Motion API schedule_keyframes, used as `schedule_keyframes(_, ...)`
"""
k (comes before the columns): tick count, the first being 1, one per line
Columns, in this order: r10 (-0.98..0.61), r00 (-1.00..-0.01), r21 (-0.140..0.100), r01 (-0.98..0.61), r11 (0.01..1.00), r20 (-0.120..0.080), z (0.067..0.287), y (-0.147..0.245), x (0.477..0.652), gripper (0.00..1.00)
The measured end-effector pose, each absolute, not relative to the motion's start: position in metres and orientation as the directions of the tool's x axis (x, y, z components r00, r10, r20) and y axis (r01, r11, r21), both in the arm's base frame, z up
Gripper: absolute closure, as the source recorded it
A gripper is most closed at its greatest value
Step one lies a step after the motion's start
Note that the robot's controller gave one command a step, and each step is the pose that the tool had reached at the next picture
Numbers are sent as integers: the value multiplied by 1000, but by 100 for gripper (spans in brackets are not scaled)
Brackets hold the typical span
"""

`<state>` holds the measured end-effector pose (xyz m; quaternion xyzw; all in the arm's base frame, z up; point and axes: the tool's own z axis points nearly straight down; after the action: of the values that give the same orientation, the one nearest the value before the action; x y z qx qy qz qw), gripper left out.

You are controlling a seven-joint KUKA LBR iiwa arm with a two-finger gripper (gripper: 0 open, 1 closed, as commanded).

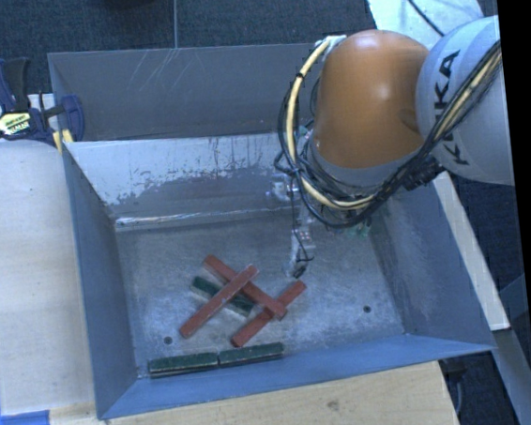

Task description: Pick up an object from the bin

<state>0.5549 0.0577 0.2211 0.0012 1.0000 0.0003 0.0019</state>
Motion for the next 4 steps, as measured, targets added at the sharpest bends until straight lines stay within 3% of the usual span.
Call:
schedule_keyframes(1, -44, -999, 1, -44, 999, 5, 113, 120, 583, 0)
schedule_keyframes(2, 6, -1000, 5, 6, 1000, -4, 72, 112, 554, 0)
schedule_keyframes(3, 8, -1000, 6, 8, 1000, -24, 76, 112, 560, 100)
schedule_keyframes(4, 8, -1000, 2, 8, 1000, -6, 71, 110, 555, 0)
